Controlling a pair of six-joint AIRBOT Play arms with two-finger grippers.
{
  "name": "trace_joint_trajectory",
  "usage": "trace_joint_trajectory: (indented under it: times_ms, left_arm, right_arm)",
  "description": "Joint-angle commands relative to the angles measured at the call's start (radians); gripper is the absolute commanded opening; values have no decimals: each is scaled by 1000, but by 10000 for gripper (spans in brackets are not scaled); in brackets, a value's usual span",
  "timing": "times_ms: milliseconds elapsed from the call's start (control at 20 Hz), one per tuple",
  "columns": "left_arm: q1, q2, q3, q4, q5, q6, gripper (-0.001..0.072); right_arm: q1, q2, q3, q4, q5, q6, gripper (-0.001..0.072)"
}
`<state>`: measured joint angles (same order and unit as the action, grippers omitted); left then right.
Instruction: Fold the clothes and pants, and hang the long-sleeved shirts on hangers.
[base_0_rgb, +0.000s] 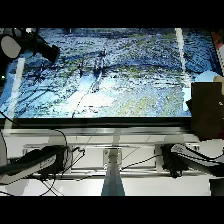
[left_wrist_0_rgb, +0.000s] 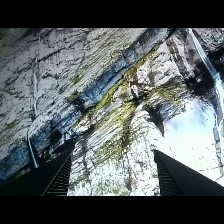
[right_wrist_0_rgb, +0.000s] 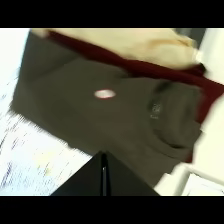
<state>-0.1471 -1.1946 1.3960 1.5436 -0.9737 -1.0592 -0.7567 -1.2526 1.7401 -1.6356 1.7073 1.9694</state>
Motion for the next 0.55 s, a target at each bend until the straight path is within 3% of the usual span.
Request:
trace_joint_trajectory:
  times_ms: [0,150,250,500]
  left_arm:
    - [1,-1,0,0,0,0,544]
    - [1,-1,0,0,0,0,544]
    - [1,-1,0,0,0,0,544]
    - [1,-1,0,0,0,0,544]
  right_arm:
    - [117,1,0,175,-68,-132,9]
    - [344,2,0,216,-139,-263,9]
    - [522,10,0,212,-246,-417,8]
    - [868,14,0,137,-455,-471,9]
